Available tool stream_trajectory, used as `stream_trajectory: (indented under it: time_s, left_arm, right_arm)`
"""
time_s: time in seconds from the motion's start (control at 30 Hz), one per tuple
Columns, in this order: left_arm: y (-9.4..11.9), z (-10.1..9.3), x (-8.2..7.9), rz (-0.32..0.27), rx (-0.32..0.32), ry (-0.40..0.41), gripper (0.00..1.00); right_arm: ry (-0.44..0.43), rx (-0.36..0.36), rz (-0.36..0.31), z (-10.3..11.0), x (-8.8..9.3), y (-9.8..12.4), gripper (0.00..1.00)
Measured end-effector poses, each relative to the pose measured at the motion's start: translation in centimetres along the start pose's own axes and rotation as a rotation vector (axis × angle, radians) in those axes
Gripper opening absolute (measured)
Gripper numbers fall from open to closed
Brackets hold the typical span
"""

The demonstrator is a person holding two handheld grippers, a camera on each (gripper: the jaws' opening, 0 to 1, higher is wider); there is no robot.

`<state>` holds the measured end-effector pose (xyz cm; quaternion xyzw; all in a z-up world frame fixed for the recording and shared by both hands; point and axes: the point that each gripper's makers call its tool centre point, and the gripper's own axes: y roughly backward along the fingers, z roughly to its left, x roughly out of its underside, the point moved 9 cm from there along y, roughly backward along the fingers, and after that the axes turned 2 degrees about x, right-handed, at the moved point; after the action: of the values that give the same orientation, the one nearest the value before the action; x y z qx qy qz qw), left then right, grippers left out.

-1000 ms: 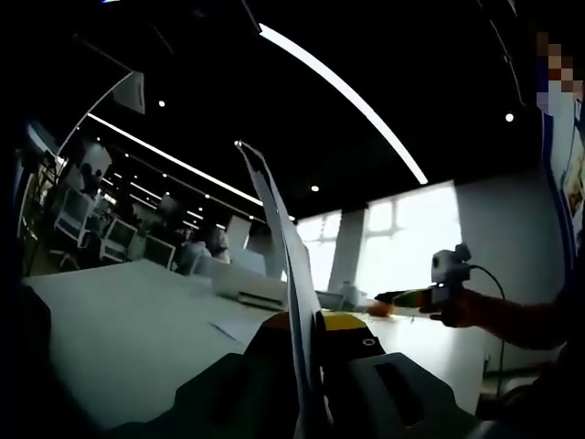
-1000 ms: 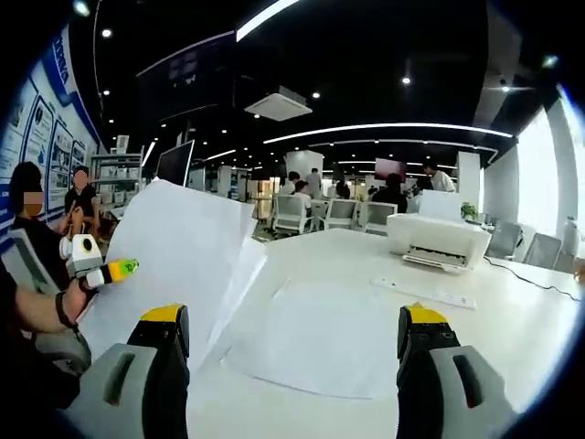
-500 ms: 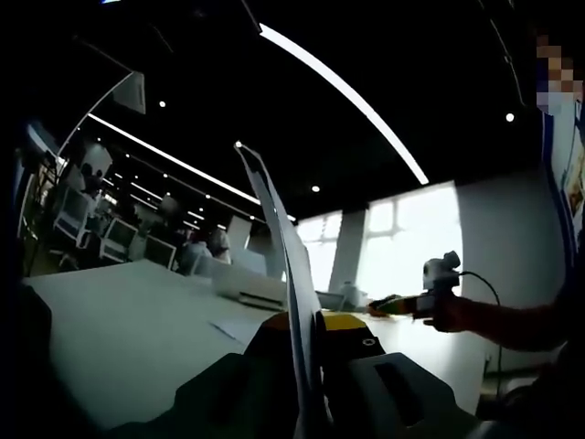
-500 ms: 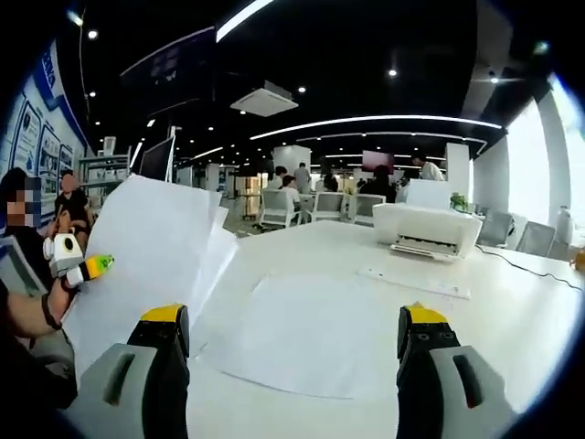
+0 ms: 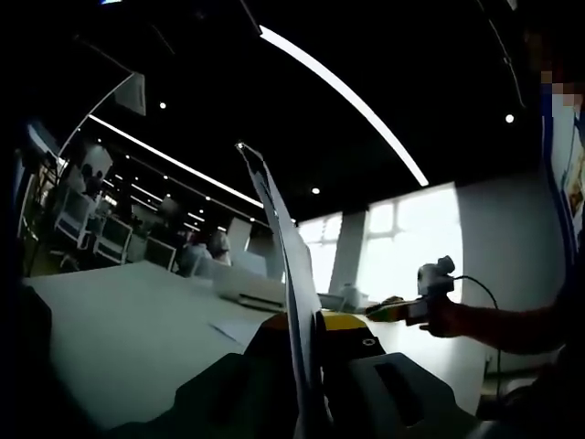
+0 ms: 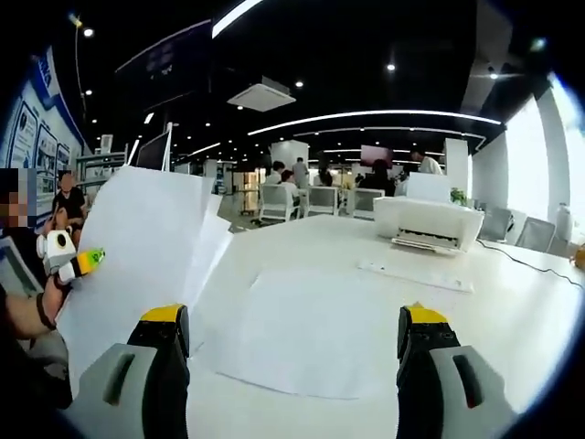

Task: Organize the stack of printing papers by aligning and flattening the scattered papers on the table

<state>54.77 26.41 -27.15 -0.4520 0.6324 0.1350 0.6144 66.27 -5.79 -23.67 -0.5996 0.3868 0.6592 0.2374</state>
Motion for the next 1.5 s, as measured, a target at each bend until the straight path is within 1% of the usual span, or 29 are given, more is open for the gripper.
stream_trajectory:
  time_s: [0.07, 0.17, 0.4, 0.5, 0.8, 1.07, 1.2, 1.5]
  left_arm:
    - [0.0, 0.0, 0.0, 0.005, -0.001, 0.0, 0.07]
    - [-0.1, 0.0, 0.1, 0.011, 0.003, -0.004, 0.07]
    - [-0.1, 0.0, 0.1, 0.016, -0.001, -0.01, 0.07]
    - [-0.1, 0.1, 0.1, 0.015, -0.005, -0.011, 0.07]
    - [-0.1, 0.0, 0.1, 0.016, 0.002, -0.008, 0.07]
    - [0.1, -0.1, 0.0, 0.002, 0.007, 0.0, 0.07]
    - [0.1, -0.1, -0.1, -0.004, 0.008, 0.002, 0.07]
    - [0.1, -0.1, -0.1, 0.0, 0.004, 0.003, 0.07]
  right_arm:
    - [-0.003, -0.001, 0.01, 0.2, 0.4, -0.1, 0.9]
    - [-0.013, 0.002, 0.011, -0.1, 0.6, 0.1, 0.9]
    - [-0.005, 0.008, 0.0, -0.6, 0.2, 0.5, 0.9]
    - [-0.013, 0.014, -0.002, -0.8, 0.2, 0.4, 0.9]
    - [-0.019, 0.031, 0.04, -0.6, 1.7, -0.6, 0.9]
    - [-0.023, 0.05, 0.046, -1.2, 1.9, -0.8, 0.9]
    - [-0.01, 0.058, 0.061, -1.2, 2.3, -0.9, 0.9]
    - [-0.018, 0.064, 0.058, -1.6, 2.4, -1.2, 0.9]
